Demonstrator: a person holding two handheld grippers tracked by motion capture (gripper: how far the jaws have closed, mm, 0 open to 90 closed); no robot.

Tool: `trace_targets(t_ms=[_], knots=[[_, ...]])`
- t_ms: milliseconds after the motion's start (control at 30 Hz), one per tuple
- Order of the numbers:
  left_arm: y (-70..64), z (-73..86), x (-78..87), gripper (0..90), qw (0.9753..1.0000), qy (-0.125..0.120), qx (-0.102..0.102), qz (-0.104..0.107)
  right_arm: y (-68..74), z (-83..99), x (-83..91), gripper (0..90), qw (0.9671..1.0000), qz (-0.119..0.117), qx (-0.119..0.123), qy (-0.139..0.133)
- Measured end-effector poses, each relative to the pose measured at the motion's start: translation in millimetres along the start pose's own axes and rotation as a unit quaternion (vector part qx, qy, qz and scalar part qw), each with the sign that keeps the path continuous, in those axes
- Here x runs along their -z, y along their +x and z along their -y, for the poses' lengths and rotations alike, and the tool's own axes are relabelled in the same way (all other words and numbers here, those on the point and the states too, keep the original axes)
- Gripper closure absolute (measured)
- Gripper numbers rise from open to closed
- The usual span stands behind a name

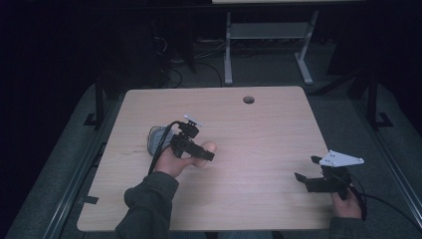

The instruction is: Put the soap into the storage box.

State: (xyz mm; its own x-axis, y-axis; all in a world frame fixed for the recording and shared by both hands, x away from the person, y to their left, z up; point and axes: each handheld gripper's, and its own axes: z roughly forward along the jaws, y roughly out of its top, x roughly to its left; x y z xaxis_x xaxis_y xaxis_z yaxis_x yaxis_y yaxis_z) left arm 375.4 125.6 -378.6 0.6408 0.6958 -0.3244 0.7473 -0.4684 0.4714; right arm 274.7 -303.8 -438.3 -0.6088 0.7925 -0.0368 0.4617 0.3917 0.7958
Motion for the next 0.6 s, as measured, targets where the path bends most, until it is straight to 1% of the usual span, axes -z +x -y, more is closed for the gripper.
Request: trace_targets(t_ms=[33, 67, 167, 267, 333, 467, 600], knots=[[0.5, 0.2, 0.8, 32.2, 1.0000, -0.003, 0.006, 0.002, -0.1, 0.0, 0.1, 14.0, 1.0000, 0.000, 0.000, 0.000], [3.1, 0.5, 3.5, 32.2, 0.9999, -0.005, 0.009, 0.009, -0.2, 0.0, 0.2, 14.0, 1.0000, 0.000, 0.000, -0.001], [5.3, 1.0, 5.9, 32.3, 0.9998, -0.010, 0.013, 0.011, -0.2, 0.0, 0.1, 14.0, 1.0000, 0.000, 0.000, 0.000], [9.2, 0.9, 12.1, 32.3, 0.9997, -0.012, 0.017, 0.015, -0.2, 0.0, 0.1, 14.0, 1.0000, 0.000, -0.001, -0.001], [9.9, 0.7, 14.0, 32.2, 0.9997, -0.013, 0.017, 0.014, 0.0, 0.0, 0.1, 14.0, 1.0000, 0.000, -0.001, -0.001], [13.2, -0.8, 22.3, 32.2, 0.9994, -0.019, 0.019, 0.020, -0.4, 0.1, 0.0, 14.0, 1.0000, 0.000, 0.000, -0.001], [15.3, -1.9, 26.8, 32.2, 0.9992, -0.022, 0.021, 0.025, -0.6, 0.2, 0.1, 14.0, 1.0000, 0.001, -0.001, -0.001]])
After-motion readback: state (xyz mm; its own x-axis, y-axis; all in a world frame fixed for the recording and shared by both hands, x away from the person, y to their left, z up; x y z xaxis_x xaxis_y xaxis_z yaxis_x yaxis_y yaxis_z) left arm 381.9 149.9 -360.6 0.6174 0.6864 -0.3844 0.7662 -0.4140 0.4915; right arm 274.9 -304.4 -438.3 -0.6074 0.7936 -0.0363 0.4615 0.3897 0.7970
